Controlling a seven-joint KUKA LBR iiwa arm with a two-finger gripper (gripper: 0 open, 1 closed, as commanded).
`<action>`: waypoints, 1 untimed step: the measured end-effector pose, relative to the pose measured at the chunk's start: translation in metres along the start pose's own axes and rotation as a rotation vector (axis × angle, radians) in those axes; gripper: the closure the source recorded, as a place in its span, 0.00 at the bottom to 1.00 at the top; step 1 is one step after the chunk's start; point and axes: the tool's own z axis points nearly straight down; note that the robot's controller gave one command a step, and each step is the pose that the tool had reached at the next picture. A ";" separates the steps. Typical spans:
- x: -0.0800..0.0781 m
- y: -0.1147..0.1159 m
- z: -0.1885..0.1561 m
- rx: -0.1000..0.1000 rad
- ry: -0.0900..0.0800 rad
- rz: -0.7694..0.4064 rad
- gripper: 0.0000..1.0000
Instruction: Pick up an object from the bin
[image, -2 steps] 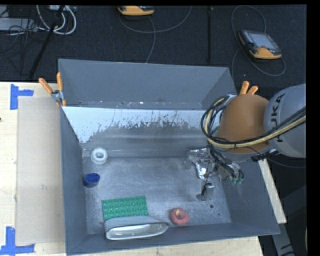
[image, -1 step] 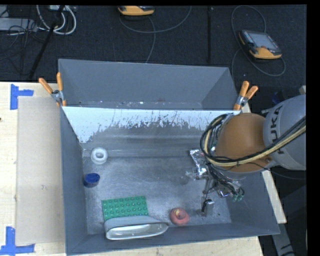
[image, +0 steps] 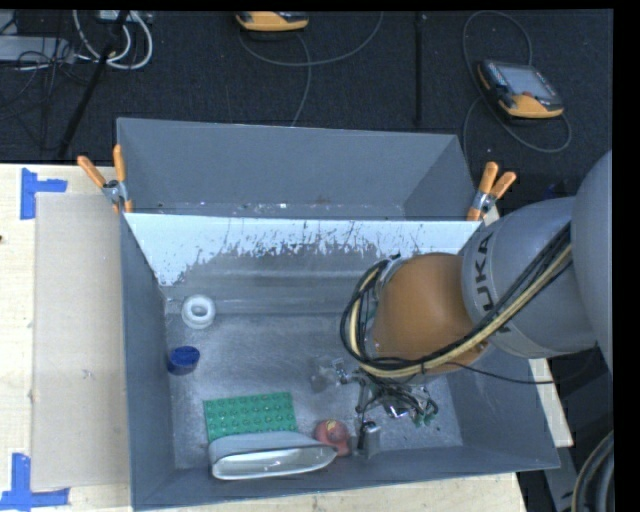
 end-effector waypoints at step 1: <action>0.016 0.014 -0.005 0.010 -0.019 -0.351 0.00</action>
Offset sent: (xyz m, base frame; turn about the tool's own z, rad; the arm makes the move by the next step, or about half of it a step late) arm -0.0248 0.0057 0.0033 -0.3516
